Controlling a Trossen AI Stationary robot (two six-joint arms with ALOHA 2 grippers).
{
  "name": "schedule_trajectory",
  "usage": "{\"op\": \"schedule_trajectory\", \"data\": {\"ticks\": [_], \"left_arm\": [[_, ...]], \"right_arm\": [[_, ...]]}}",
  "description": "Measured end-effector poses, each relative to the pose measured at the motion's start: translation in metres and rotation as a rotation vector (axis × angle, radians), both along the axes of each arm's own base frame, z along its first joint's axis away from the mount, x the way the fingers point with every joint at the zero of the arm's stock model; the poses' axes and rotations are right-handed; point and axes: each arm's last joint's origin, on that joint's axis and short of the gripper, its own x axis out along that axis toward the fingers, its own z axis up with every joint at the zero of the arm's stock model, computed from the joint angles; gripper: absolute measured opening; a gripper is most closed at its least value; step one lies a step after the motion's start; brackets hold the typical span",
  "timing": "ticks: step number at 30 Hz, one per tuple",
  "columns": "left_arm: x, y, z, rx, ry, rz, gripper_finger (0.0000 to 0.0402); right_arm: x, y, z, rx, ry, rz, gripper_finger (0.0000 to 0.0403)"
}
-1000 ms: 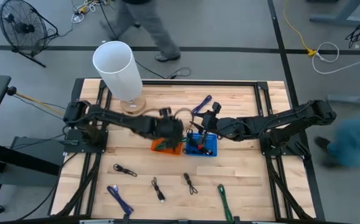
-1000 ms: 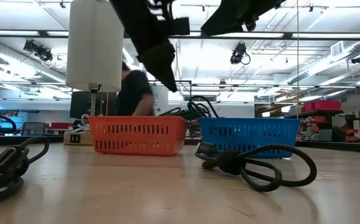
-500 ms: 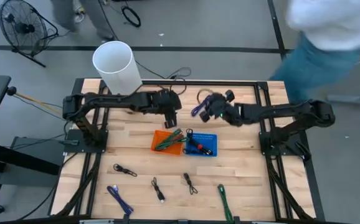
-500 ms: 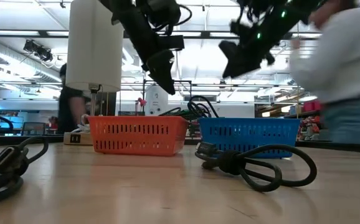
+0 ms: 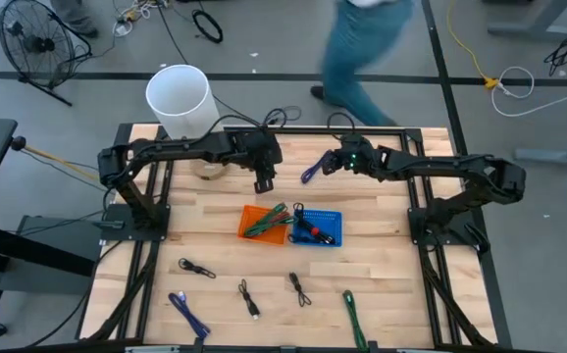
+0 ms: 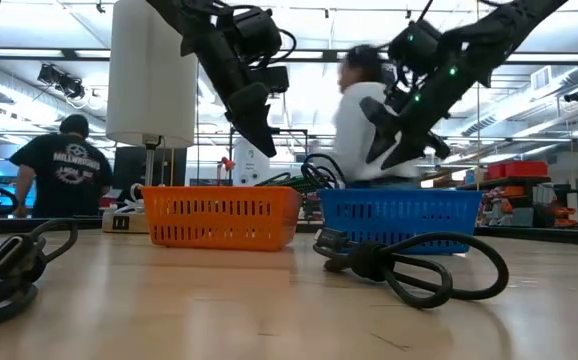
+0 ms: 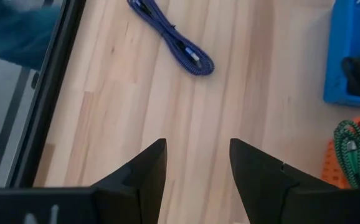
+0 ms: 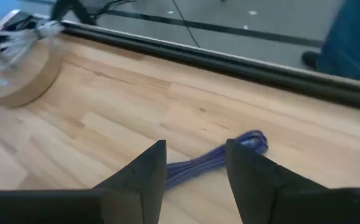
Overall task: Pick & Place USB Port
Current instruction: Put the violet charger cable into the orange bin
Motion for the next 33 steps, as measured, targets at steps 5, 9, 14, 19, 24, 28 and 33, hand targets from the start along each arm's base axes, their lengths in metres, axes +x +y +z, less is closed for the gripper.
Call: {"op": "schedule_trajectory", "data": {"ticks": [5,9,14,19,24,28,33], "left_arm": [[-0.004,0.004,-0.002,-0.008,0.026,0.011,0.0181],[-0.004,0.004,-0.002,-0.011,0.030,-0.006,0.0181],[-0.004,0.002,-0.003,-0.052,0.030,-0.043,0.0181],[-0.004,0.001,-0.003,-0.071,0.027,-0.065,0.0181],[-0.004,0.001,-0.003,-0.058,0.031,-0.085,0.0181],[-0.004,0.001,-0.003,-0.055,0.032,-0.091,0.0181],[-0.004,0.001,-0.003,-0.050,0.034,-0.099,0.0181]], "right_arm": [[0.002,-0.006,-0.023,0.076,0.026,-0.044,0.0175],[0.014,-0.013,-0.047,0.118,0.031,-0.030,0.0191],[0.022,-0.021,-0.067,0.151,-0.005,-0.060,0.0216],[0.024,-0.024,-0.081,0.207,0.003,-0.087,0.0242],[0.026,-0.024,-0.089,0.243,-0.019,-0.117,0.0263],[0.030,-0.026,-0.097,0.242,-0.046,-0.125,0.0271],[0.035,-0.029,-0.106,0.242,-0.091,-0.167,0.0264]]}}
